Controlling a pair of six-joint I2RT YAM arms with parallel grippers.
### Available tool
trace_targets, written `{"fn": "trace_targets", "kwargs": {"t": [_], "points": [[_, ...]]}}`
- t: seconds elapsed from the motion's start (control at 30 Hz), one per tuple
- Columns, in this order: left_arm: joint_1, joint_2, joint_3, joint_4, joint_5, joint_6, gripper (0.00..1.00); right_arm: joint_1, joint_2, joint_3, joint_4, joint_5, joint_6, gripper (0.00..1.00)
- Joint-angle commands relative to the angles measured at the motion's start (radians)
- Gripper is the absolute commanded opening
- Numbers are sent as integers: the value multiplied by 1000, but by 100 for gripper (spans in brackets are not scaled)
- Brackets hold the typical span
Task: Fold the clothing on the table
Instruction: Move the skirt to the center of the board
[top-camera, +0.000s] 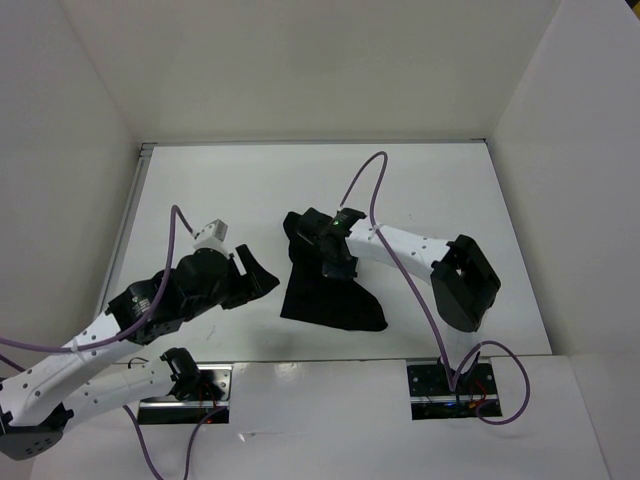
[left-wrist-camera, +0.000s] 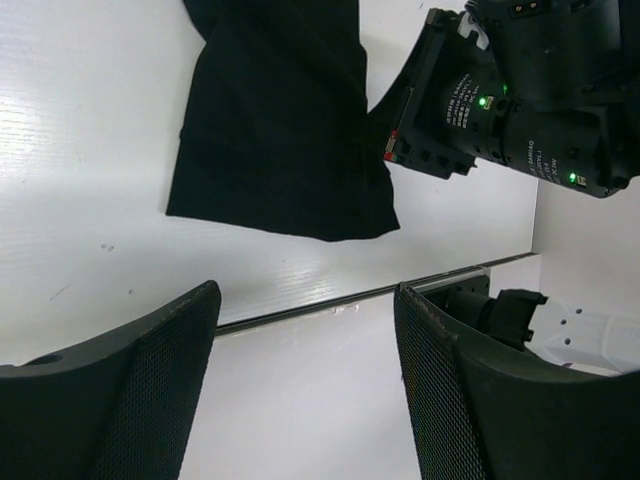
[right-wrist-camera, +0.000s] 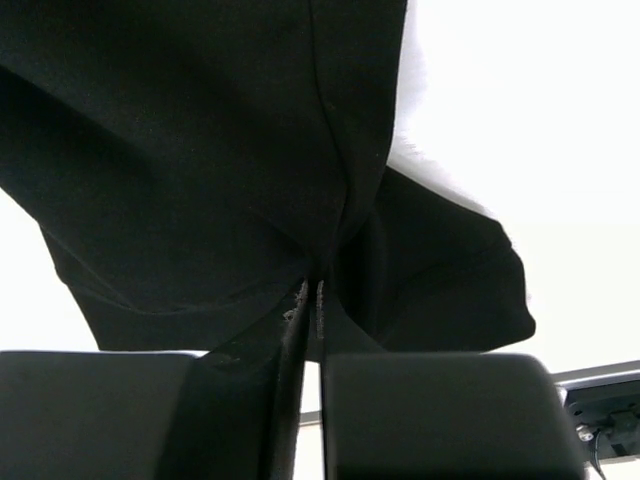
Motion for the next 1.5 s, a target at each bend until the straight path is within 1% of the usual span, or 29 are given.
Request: {"fn": "trace_targets", "kwargs": {"t": [0.0,0.07,0.2,0.3,0.33,0.43,0.53,0.6,0.67,0.73,0.77,0.8,0.83,0.9,0.93,0.97,1.0,1.03,1.07,1.1,1.13,1.2,1.23,1.27,1.3,1.33,1.4,1.43,1.47], "points": [[5,1,14,28,6,32,77,3,-33,34,-16,7,1,13],[5,11,14,28,6,41,77,3,-21,34,-25,7,1,19],[5,20,23,28,6,50,77,3,-12,34,-25,7,1,19],[5,20,23,28,6,50,78,3,-1,34,-25,-4,1,10],[5,20,23,28,6,50,78,3,-1,34,-25,-4,-8,1],[5,20,34,28,6,59,78,3,-13,44,-35,16,3,0],[5,0,46,19,-12,59,78,3,-42,125,-48,56,3,0],[5,-35,55,19,-26,59,78,3,-52,253,-43,56,-61,0],[5,-45,55,19,-54,50,78,3,-42,406,13,-26,-138,0],[5,-55,55,-1,-63,50,78,3,-30,529,38,-83,-176,0],[5,-37,55,-1,-63,50,78,3,-15,667,38,-119,-202,0],[5,-37,66,-1,-63,50,78,3,-6,742,38,-128,-213,0],[5,-23,66,-1,-63,50,78,3,4,889,21,-128,-224,0],[5,-12,66,-1,-52,50,78,3,39,1028,-43,-128,-236,0],[5,-12,66,-1,-52,50,78,3,53,1153,-80,-111,-236,0],[5,-12,66,-1,-52,50,78,3,94,1214,-127,-69,-236,0],[5,-12,66,-1,-52,50,78,3,118,1272,-241,-40,-214,0],[5,-12,66,-1,-52,50,78,3,146,1330,-276,-10,-233,0],[5,-12,66,8,-52,50,78,3,136,1267,-276,-10,-233,0],[5,-12,66,8,-52,50,78,12,88,1198,-263,32,-200,0],[15,-12,66,8,-52,50,78,12,67,1048,-263,56,-169,0],[15,11,66,18,-52,50,78,12,1,890,-250,124,-120,0],[15,11,66,18,-52,50,78,-3,-28,704,-237,125,-85,0],[15,21,66,18,-52,61,78,-17,-62,600,-215,125,-71,0],[15,21,66,18,-43,61,78,-33,-141,491,-186,82,-59,0],[15,34,66,18,-43,73,78,-85,-186,276,-124,44,-48,0],[24,43,66,18,-32,82,78,-138,-278,71,-74,-31,-23,0],[24,43,66,18,-22,82,78,-158,-370,-94,-63,-83,-13,5],[24,55,77,7,-22,82,79,-168,-413,-160,-63,-100,7,9]]}}
